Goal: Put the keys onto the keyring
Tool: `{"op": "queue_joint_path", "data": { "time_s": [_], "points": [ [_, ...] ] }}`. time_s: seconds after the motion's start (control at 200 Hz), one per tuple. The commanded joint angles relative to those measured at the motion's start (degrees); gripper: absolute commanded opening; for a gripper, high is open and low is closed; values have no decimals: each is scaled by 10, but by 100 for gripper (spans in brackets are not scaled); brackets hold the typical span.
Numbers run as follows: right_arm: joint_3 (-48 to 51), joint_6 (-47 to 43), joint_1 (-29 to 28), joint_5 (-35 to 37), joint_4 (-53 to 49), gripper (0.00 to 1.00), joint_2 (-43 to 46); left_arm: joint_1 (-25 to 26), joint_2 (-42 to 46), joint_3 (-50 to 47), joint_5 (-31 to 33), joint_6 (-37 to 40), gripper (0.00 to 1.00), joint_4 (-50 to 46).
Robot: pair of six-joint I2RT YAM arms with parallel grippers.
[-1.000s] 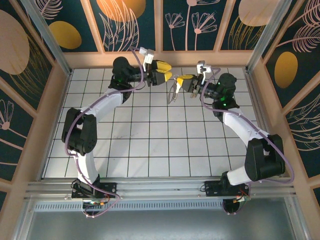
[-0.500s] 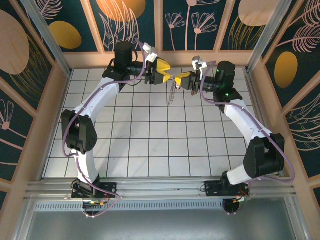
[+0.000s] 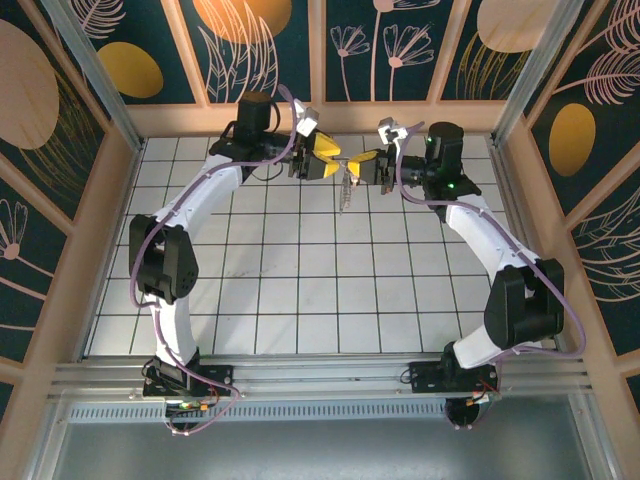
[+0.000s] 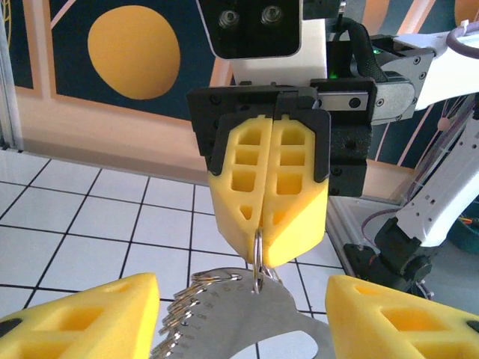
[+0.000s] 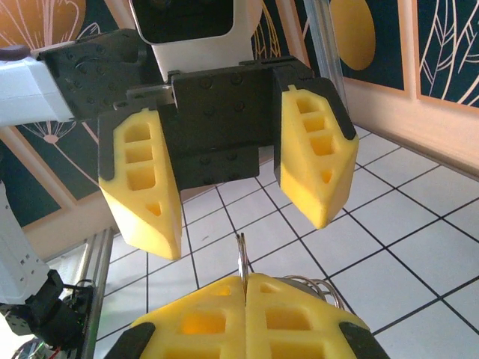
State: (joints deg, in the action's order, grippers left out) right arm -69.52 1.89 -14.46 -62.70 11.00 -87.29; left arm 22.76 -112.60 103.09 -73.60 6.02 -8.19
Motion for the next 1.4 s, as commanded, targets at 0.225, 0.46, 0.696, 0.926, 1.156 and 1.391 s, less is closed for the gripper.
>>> {"op": "queue_joint_path", "data": {
  "time_s": [0.225, 0.46, 0.696, 0.926, 1.156, 1.391],
  "points": [
    [-33, -12, -13, -21, 7, 0, -18, -2, -15, 15, -27, -8, 56, 12],
    [-33, -13, -15, -21, 7, 0, -21, 0, -20, 17, -29, -20, 44, 26],
    [-35, -13, -15, -22, 7, 0, -22, 3, -24, 21, -29, -24, 37, 31],
    [-35, -14, -16, -23, 6, 0, -22, 5, -25, 21, -27, -32, 29, 41],
    [-35, -15, -17, -23, 6, 0, -23, 9, -28, 24, -23, -35, 23, 45],
    [-33, -15, -18, -23, 6, 0, -21, 12, -29, 24, -17, -36, 10, 47]
  ]
}}
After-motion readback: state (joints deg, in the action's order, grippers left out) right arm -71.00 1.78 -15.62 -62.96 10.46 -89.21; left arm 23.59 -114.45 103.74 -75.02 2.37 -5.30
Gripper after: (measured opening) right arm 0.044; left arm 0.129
